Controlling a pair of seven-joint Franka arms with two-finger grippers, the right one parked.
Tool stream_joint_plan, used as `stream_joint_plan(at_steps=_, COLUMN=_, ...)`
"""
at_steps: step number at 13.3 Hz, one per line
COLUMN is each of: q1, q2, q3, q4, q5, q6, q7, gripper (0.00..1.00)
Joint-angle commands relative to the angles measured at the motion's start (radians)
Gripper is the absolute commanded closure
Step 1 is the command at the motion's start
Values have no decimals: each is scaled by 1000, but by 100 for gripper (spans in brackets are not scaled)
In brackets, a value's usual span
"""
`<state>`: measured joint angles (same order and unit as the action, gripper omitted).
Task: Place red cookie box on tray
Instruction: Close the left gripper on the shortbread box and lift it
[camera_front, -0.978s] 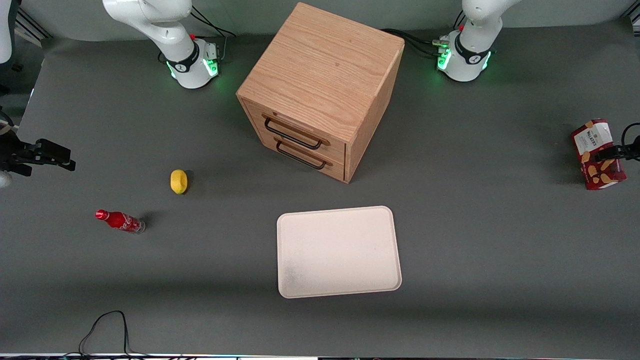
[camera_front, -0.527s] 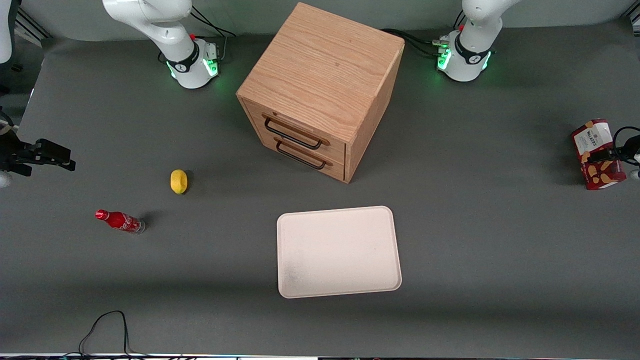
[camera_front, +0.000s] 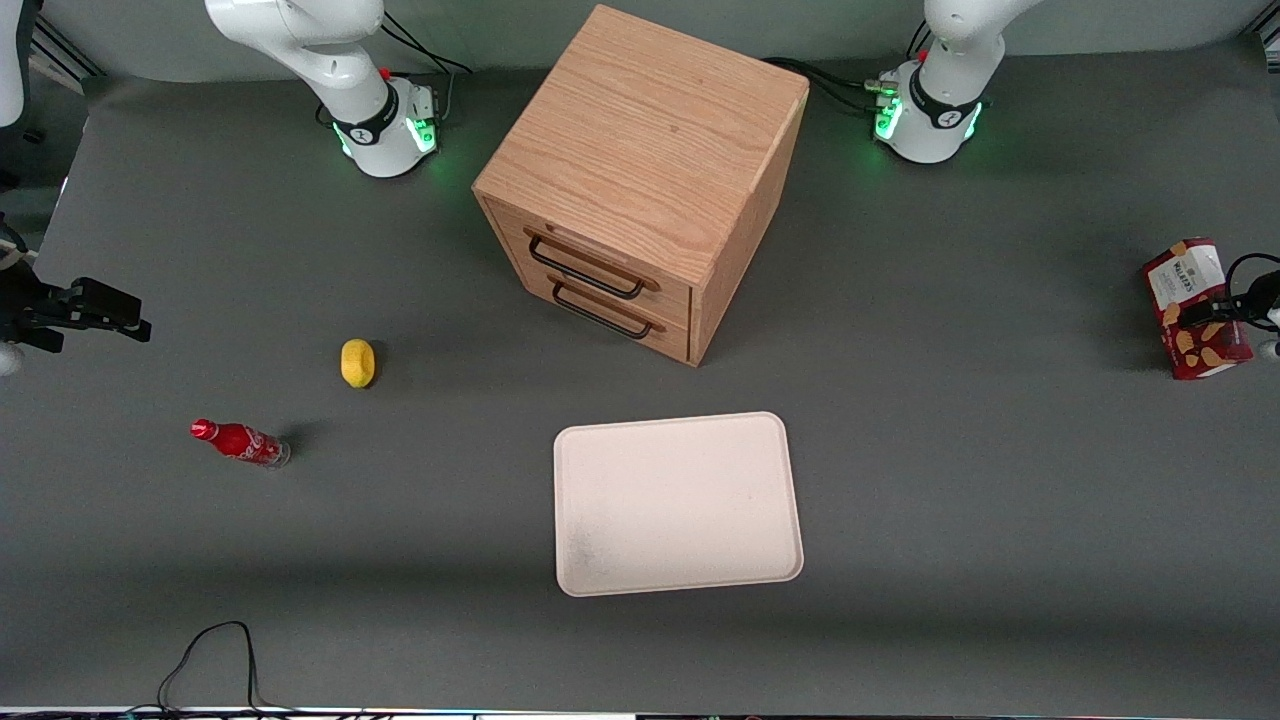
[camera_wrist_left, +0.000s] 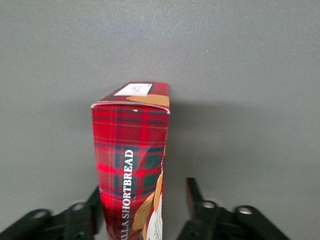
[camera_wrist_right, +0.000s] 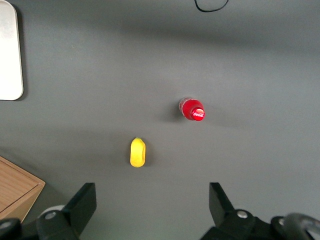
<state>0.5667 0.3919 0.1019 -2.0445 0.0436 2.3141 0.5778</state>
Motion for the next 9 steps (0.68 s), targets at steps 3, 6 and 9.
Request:
stream_joint_plan(at_steps=3, q1=-11, q2=-13, q3=7, q4=-10, q5=-2, q6=5, q7=-4, gripper=100)
stream_joint_plan(at_steps=6, q1=-10, q2=-24, q3=7, q4=-2, q5=-1, q6=-8, q7=2, gripper=100)
stream_joint_plan(at_steps=9, q1=-13, q2=-67, q3=4, q4=59, q5=-1, q6=-128, q7=7, gripper=100)
